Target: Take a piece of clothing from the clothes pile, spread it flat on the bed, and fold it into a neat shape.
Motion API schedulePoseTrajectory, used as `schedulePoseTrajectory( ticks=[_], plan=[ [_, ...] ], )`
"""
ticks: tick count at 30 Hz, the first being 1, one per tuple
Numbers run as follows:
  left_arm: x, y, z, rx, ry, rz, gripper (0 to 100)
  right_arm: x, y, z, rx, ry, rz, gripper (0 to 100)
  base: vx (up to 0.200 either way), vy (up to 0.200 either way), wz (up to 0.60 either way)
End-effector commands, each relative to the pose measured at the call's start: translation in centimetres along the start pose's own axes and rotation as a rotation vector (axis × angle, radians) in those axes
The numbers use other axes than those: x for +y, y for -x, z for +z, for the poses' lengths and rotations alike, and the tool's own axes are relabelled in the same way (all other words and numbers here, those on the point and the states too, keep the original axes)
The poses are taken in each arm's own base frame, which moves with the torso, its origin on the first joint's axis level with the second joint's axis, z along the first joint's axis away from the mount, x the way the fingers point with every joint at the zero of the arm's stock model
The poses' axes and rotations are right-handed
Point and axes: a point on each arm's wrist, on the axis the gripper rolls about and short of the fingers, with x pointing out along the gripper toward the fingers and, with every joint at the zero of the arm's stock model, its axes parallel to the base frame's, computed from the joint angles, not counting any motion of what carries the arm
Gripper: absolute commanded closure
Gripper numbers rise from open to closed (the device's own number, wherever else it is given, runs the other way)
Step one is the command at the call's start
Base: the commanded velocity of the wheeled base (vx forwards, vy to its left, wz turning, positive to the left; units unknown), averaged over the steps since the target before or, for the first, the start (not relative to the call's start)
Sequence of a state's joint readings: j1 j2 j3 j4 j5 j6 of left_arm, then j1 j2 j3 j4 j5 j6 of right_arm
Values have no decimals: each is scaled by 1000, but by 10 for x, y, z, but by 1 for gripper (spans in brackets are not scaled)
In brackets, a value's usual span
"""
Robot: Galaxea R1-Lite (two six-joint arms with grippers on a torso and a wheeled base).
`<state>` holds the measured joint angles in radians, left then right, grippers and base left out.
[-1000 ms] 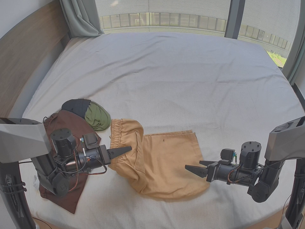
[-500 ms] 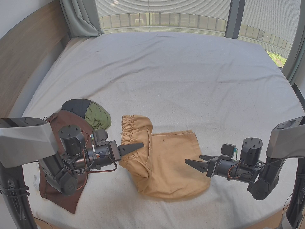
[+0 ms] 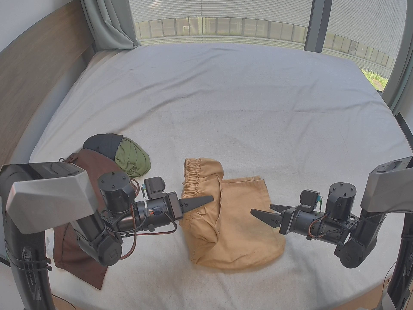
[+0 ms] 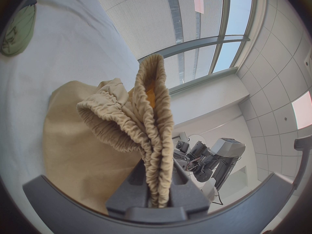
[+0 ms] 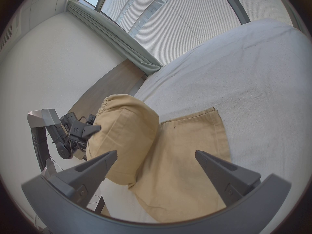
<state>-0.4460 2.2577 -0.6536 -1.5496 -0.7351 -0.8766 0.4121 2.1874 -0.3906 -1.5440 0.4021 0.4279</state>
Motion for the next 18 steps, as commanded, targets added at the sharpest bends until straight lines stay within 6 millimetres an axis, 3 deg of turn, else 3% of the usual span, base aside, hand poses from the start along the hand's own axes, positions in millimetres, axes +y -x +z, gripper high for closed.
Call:
schedulePoseTrajectory(
  ticks=[1, 18],
  plan=[
    [12, -12, -11, 33, 27, 4, 100, 2, 1, 5, -17, 4, 6, 0, 0, 0, 0],
    [31, -41, -27, 50, 28, 3, 100, 3, 2, 15, -55, -1, 13, 0, 0, 0, 0]
  ],
)
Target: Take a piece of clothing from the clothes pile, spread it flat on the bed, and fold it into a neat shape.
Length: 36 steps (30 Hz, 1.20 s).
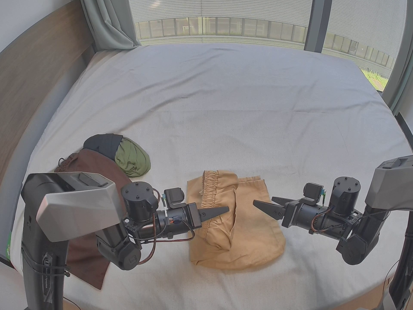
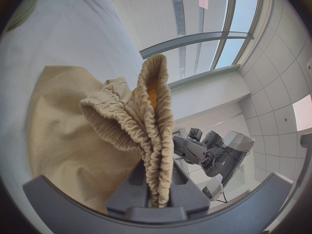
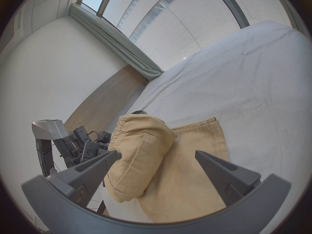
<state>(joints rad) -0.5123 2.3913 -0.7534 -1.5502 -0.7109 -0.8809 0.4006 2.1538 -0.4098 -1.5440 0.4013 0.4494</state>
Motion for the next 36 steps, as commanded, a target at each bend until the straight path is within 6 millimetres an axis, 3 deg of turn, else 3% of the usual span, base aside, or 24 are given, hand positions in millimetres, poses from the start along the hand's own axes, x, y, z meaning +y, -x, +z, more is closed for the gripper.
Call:
schedulePoseTrajectory(
  ticks=[1, 15, 16, 30, 36],
  plan=[
    [9, -9, -4, -4, 3, 8, 100, 1, 0, 2, -8, 5, 4, 0, 0, 0, 0],
    [9, -15, -3, -12, -7, -1, 100, 3, 1, 4, -13, 7, 10, 0, 0, 0, 0],
    [9, -15, -3, -13, -8, -2, 0, 3, 1, 4, -15, 8, 9, 0, 0, 0, 0],
    [9, -12, -1, -17, -14, 2, 0, 2, 0, 1, -1, 1, 8, 0, 0, 0, 0],
    [14, 0, -5, -12, -38, 41, 0, 4, 0, -2, 8, -21, 12, 0, 0, 0, 0]
  ],
)
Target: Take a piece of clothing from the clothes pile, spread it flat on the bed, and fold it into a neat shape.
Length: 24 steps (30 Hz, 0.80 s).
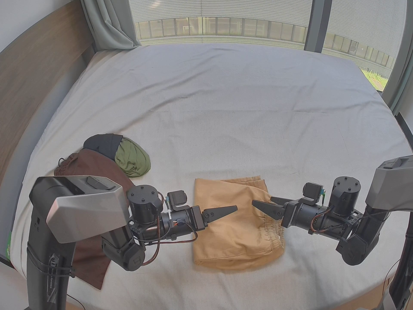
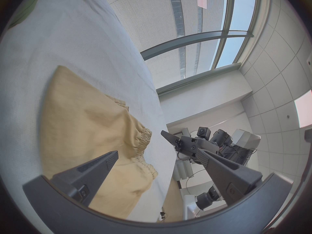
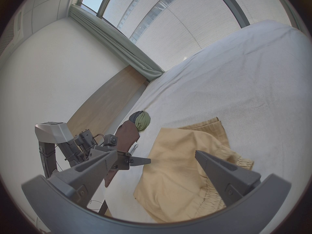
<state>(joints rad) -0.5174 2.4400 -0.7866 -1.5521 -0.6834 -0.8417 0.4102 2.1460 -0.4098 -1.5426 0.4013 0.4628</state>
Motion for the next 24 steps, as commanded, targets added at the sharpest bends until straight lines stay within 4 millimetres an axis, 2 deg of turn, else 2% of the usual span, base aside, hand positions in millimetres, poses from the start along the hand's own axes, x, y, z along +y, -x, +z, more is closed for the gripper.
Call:
schedulePoseTrajectory(
  ticks=[1, 4, 10, 15, 24],
  plan=[
    [2, 11, 2, -7, -28, 25, 0, 0, 0, -2, 10, -14, 0, 0, 0, 0, 0],
    [-2, 22, 10, -24, -47, 30, 0, 0, 0, -4, 15, -18, -1, 0, 0, 0, 0],
    [0, 36, 10, -29, -42, 66, 0, -3, 0, -10, 37, -27, -9, 0, 0, 0, 0],
    [-1, 57, 16, -33, -37, 80, 0, 0, 3, -23, 94, -43, -7, 0, 0, 0, 0],
    [-22, 94, 32, -94, -53, 101, 0, 5, 4, -41, 169, -59, -6, 0, 0, 0, 0]
  ],
)
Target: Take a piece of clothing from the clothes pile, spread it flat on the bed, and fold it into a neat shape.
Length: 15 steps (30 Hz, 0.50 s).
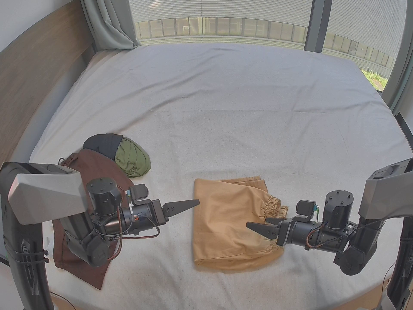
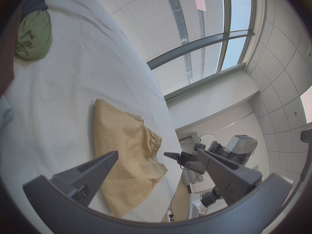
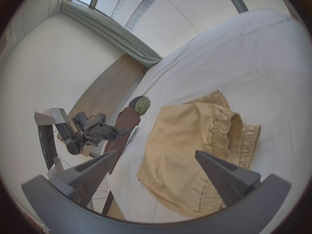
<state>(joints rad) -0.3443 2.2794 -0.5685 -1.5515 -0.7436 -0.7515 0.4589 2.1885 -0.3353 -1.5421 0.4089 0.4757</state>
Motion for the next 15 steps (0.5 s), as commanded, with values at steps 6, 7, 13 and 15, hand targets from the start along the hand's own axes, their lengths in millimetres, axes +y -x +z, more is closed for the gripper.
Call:
schedulePoseTrajectory(
  ticks=[6, 7, 13, 15],
  plan=[
    [-19, 40, 14, -36, -51, 0, 0, -6, -1, -26, 106, -28, -24, 0, 0, 0, 0],
    [-19, 43, 14, -35, -57, 1, 0, -7, -2, -28, 112, -31, -27, 0, 0, 0, 0],
    [-24, 56, 18, -35, -88, -13, 0, -17, -3, -39, 153, -53, -61, 0, 0, 0, 0],
    [-22, 59, 18, -39, -102, -4, 0, -20, -3, -43, 164, -58, -73, 0, 0, 0, 0]
  ],
)
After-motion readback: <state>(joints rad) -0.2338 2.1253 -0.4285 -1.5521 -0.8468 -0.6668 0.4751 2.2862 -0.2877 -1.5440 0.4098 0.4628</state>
